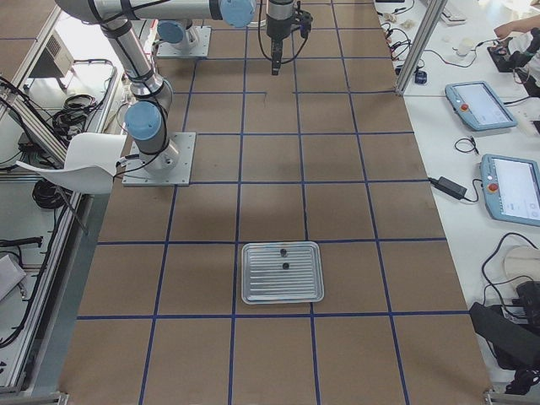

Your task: Place bearing gear from tray to pile

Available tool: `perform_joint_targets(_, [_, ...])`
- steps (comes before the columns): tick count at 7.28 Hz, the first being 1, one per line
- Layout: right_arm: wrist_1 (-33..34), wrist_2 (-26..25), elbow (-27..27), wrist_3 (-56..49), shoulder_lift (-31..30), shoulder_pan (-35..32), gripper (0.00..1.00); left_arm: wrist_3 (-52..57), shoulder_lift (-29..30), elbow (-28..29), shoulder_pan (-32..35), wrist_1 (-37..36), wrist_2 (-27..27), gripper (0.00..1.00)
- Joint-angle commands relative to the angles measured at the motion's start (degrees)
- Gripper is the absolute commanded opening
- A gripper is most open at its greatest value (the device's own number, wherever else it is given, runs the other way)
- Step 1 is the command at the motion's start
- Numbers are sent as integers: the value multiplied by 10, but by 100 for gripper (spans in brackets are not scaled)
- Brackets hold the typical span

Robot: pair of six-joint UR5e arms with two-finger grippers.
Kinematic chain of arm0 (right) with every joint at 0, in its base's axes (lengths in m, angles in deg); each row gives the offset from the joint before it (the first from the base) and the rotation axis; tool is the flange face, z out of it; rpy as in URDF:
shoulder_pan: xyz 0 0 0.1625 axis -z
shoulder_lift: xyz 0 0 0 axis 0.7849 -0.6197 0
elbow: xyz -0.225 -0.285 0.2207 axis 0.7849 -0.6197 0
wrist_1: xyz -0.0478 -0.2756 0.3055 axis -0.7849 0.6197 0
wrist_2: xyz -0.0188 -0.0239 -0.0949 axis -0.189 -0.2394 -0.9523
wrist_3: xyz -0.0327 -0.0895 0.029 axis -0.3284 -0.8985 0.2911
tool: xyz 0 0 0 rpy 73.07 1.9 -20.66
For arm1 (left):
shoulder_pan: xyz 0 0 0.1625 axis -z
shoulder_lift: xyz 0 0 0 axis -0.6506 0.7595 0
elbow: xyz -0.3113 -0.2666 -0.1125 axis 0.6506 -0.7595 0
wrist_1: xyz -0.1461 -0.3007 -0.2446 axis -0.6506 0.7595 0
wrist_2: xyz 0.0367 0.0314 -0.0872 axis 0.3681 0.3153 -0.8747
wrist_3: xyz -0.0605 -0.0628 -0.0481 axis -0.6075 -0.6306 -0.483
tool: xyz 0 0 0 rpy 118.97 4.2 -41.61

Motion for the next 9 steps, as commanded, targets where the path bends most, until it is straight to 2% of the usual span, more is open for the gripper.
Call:
perform_joint_targets(1, [1,1,0,0,1,2,100,1,0,0,0,-1,1,100])
perform_joint_targets(3, [2,0,2,0,5,7,100,1,0,0,0,-1,1,100])
perform_joint_targets(4, [4,-1,2,3,5,39,100,1,0,0,0,-1,1,100])
perform_joint_targets(5, [5,-5,2,-9,5,116,100,0,-1,-1,0,0,2,100])
perform_joint_targets(7, [12,-4,2,-102,14,262,100,-1,1,0,2,0,1,100])
perform_joint_targets(9, [26,-26,-7,-144,72,364,100,0,-1,1,2,0,1,100])
